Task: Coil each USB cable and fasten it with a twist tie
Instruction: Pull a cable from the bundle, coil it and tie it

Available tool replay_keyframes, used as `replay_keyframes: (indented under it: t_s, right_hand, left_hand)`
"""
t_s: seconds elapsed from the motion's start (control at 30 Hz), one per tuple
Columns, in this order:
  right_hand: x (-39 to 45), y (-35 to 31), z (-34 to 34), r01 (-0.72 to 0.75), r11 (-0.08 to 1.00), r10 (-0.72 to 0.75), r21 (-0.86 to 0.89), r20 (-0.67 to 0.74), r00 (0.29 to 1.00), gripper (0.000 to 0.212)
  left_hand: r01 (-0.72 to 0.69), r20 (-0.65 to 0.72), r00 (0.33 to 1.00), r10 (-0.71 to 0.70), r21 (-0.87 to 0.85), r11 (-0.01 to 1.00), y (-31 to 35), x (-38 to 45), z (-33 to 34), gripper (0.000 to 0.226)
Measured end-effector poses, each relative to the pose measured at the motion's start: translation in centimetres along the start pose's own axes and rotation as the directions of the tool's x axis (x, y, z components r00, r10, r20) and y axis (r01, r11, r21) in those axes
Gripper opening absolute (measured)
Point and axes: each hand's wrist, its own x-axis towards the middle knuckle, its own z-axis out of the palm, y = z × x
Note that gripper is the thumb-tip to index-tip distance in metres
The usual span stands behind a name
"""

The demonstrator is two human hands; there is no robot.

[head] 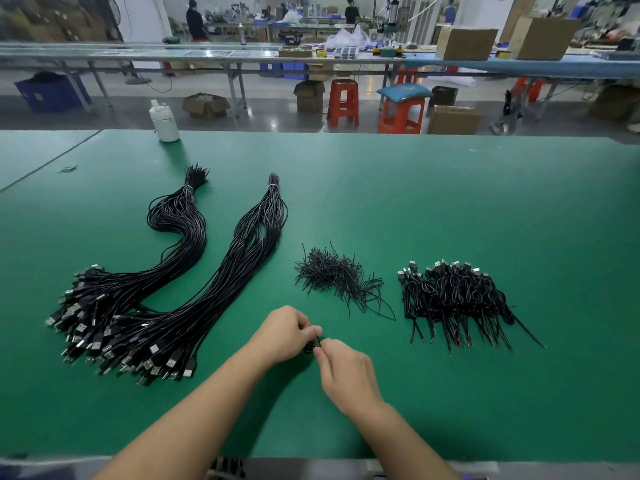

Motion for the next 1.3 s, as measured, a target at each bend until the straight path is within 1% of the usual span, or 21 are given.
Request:
replay_keyframes:
  t_s: [0.1,0.13,0.23,0.3,0.37,0.47,0.57,0.6,0.63,0.67,0.7,0.73,0.77,0.8,0.83,0.87,0.9,0.97,1.07,1.2,1.3]
  right_hand:
    - [-0.1,-0.4,-0.1,0.014,0.999,-0.014,-0.03,0.0,1.0,0.029]
    - [-0.1,-0.5,-0.1,0.016,0.999,-0.016,-0.036,-0.006,1.0,0.027]
    - [-0.1,-0.7,-0.1,0.015,0.998,-0.015,-0.059,0.003,1.0,0.025]
    - [0.0,-0.8,-0.3,0.001,0.997,0.001,-0.076,0.02,1.0,0.025]
    - [0.0,-0.9,-0.3,0.005,0.993,0.001,-0.114,0.053,0.999,0.025]
    - [0.5,-0.9,-0.4,0.029,0.98,-0.001,-0.196,0.142,0.99,0.023]
    - [1.5,-1.4,-1.3,0.065,0.968,0.003,-0.243,0.27,0.963,0.025]
    - [1.8,-1.5,-1.9,0.09,0.964,-0.021,-0.25,0.265,0.964,0.025]
    - [2.0,-1.5,-2.3,0.133,0.954,-0.078,-0.268,0.206,0.976,0.026]
    - [2.2,-1.3,-2.7,0.17,0.94,-0.148,-0.295,0.093,0.985,0.03]
    - [2.5,-1.2,-3.1,0.16,0.934,-0.184,-0.321,-0.044,0.982,0.037]
    - [2.8,-1.1,-3.7,0.113,0.946,-0.175,-0.304,-0.184,0.967,0.045]
    - [3.0,-1.1,-4.2,0.068,0.966,-0.145,-0.251,-0.303,0.942,0.049]
    - [3.2,-1.0,-4.8,0.046,0.98,-0.115,-0.192,-0.369,0.922,0.05]
    - [3.4,-1.0,-5.2,0.057,0.986,-0.113,-0.155,-0.38,0.918,0.05]
    - [3.6,-1.0,-5.5,0.105,0.984,-0.148,-0.143,-0.345,0.927,0.049]
    - [3.6,-1.1,-5.6,0.169,0.976,-0.203,-0.138,-0.285,0.937,0.049]
    - [3.6,-1.5,-6.2,0.268,0.959,-0.281,-0.089,-0.215,0.935,0.048]
    - [4.0,-1.9,-7.2,0.279,0.96,-0.272,-0.018,-0.295,0.916,0.041]
    - [4.0,-1.8,-7.9,0.321,0.945,-0.324,-0.065,-0.325,0.888,0.038]
    - [3.8,-2.0,-8.2,0.35,0.925,-0.38,-0.149,-0.35,0.856,0.032]
  left_hand:
    - [0.007,0.057,0.998,-0.005,-0.027,1.0,0.3,-0.1,-0.5,0.048]
    - [0.001,0.081,0.997,0.0,-0.01,1.0,0.4,-0.2,-0.6,0.045]
    - [-0.042,0.157,0.987,0.034,0.046,0.998,0.7,-0.4,-1.2,0.02]
    - [-0.068,0.17,0.984,0.056,0.063,0.996,0.9,-0.5,-1.3,0.014]
    - [-0.101,0.158,0.984,0.078,0.147,0.984,1.2,-0.6,-1.2,0.012]
    - [-0.127,0.132,0.988,0.086,0.35,0.928,1.4,-0.8,-0.9,0.005]
    - [-0.173,0.15,0.983,0.11,0.515,0.839,1.3,-1.0,-0.8,0.016]
    - [-0.179,0.147,0.982,0.119,0.521,0.835,1.1,-1.0,-1.0,0.018]
    - [-0.173,0.135,0.983,0.121,0.499,0.849,0.9,-1.0,-1.3,0.019]
    - [-0.155,0.11,0.987,0.117,0.446,0.882,0.7,-0.9,-1.7,0.017]
    - [-0.119,0.074,0.992,0.098,0.373,0.92,0.4,-0.8,-2.2,0.012]
    - [-0.076,0.025,0.997,0.072,0.289,0.954,0.1,-0.8,-2.7,0.007]
    - [-0.026,-0.032,0.999,0.032,0.184,0.983,-0.1,-0.7,-3.2,0.009]
    - [0.018,-0.07,0.997,-0.015,0.032,0.999,-0.2,-0.6,-3.7,0.012]
    - [0.052,-0.065,0.996,-0.064,-0.169,0.984,-0.2,-0.7,-4.1,0.013]
    - [0.08,-0.021,0.995,-0.095,-0.374,0.924,0.0,-0.8,-4.4,0.013]
    - [0.114,0.045,0.993,-0.106,-0.54,0.834,0.4,-0.9,-4.7,0.011]
    - [0.176,0.161,0.983,-0.085,-0.713,0.679,1.1,-1.3,-5.2,0.01]
    - [0.229,0.256,0.966,-0.032,-0.791,0.567,1.8,-1.6,-5.6,0.011]
    - [0.249,0.294,0.956,0.015,-0.836,0.489,1.9,-1.8,-5.7,0.015]
    - [0.243,0.304,0.949,0.078,-0.868,0.432,1.9,-1.9,-5.7,0.016]
